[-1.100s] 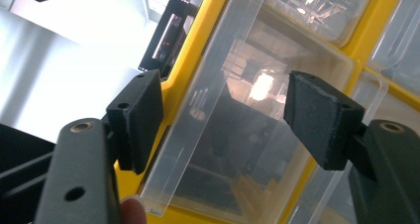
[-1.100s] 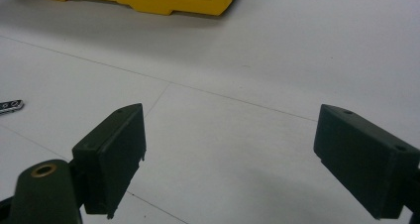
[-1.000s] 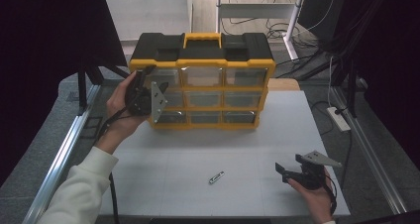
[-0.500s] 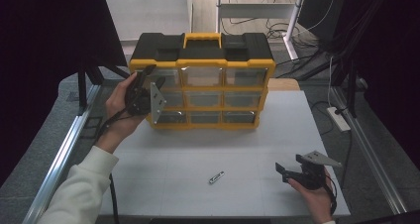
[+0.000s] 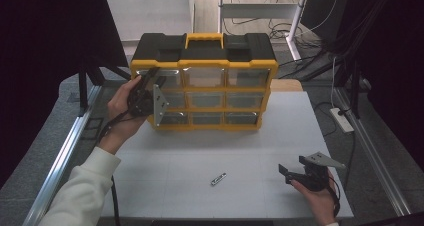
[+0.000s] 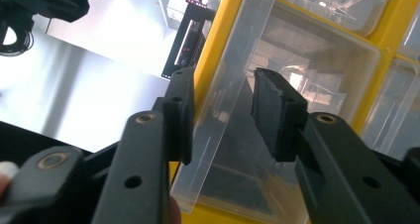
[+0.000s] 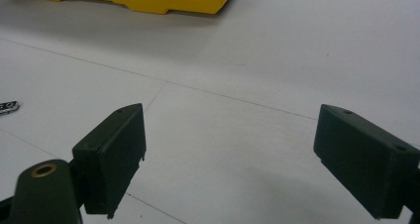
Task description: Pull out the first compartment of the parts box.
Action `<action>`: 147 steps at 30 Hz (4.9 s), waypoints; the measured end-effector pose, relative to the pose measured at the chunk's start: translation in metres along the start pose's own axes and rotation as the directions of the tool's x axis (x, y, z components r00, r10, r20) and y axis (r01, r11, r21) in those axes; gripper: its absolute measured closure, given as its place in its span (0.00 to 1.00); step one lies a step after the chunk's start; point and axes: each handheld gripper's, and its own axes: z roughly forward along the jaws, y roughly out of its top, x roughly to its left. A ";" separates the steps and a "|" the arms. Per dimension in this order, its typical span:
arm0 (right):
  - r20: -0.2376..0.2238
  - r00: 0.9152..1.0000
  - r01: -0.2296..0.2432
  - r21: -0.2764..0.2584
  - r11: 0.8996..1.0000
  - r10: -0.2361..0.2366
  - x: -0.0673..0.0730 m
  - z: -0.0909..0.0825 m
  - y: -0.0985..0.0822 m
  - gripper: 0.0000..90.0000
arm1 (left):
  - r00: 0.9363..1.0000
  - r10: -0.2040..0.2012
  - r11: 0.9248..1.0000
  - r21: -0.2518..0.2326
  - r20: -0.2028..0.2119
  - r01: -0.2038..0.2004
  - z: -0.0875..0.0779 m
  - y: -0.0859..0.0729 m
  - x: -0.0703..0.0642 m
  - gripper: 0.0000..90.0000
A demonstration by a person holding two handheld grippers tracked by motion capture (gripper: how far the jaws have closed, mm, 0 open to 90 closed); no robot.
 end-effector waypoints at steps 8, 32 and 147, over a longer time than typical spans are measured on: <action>0.002 1.000 0.000 0.001 1.000 0.000 0.000 0.000 0.000 0.15 | 1.000 0.011 1.000 -0.003 -0.012 -0.011 0.001 0.001 -0.002 0.73; 0.003 1.000 -0.004 0.000 1.000 0.004 -0.001 0.000 0.000 0.15 | 0.997 0.062 0.998 0.007 -0.044 -0.062 0.000 0.001 -0.004 0.78; 0.024 1.000 -0.020 -0.016 1.000 0.020 -0.002 -0.002 0.000 0.15 | 0.996 0.076 0.997 -0.016 -0.049 -0.077 -0.042 0.005 -0.006 0.81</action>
